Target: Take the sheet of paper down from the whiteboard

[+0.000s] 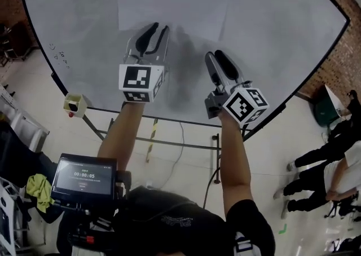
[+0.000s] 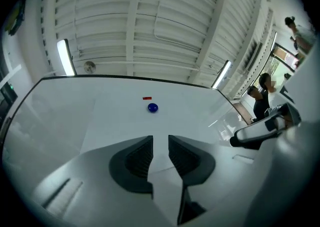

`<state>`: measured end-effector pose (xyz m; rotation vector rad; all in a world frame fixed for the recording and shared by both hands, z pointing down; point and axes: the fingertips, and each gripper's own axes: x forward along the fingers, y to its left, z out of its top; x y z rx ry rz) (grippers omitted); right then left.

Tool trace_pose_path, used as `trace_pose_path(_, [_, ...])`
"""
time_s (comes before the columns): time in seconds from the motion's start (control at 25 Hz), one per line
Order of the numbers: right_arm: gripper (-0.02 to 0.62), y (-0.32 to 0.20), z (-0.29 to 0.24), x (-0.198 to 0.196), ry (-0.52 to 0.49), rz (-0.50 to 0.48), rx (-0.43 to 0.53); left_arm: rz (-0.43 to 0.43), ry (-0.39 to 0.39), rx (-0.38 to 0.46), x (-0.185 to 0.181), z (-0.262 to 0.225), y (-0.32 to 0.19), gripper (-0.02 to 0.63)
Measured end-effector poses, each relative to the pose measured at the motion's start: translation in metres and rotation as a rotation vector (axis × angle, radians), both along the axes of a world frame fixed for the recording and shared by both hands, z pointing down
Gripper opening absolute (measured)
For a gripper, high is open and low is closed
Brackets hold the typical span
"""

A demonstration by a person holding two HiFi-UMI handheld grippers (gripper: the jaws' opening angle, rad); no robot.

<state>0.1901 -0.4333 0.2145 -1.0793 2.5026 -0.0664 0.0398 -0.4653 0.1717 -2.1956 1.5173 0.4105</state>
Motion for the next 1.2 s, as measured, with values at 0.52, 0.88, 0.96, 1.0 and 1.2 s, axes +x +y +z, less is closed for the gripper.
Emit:
trace_pose_path(0.52, [0.219, -0.024, -0.061, 0.002, -0.144, -0.091, -0.040, -0.101, -0.145, 0.096, 0.029, -0.107, -0.011, 0.210])
trace_pose_path(0.88, [0.207, -0.047, -0.064, 0.002, -0.133, -0.151, -0.052, -0.072, -0.172, 0.095, 0.054, -0.114, -0.039, 0.204])
trace_pose_path(0.96, [0.195, -0.053, -0.059, 0.003, -0.144, -0.154, -0.057, -0.071, -0.183, 0.106, 0.058, -0.113, -0.041, 0.199])
trace_pose_path(1.0, [0.187, -0.053, -0.059, 0.003, -0.144, -0.155, -0.053, -0.071, -0.183, 0.111, 0.059, -0.114, -0.040, 0.191])
trace_pose_path(1.2, [0.140, -0.048, -0.066, -0.005, -0.127, -0.206, -0.029, -0.090, -0.175, 0.124, 0.058, -0.122, -0.037, 0.149])
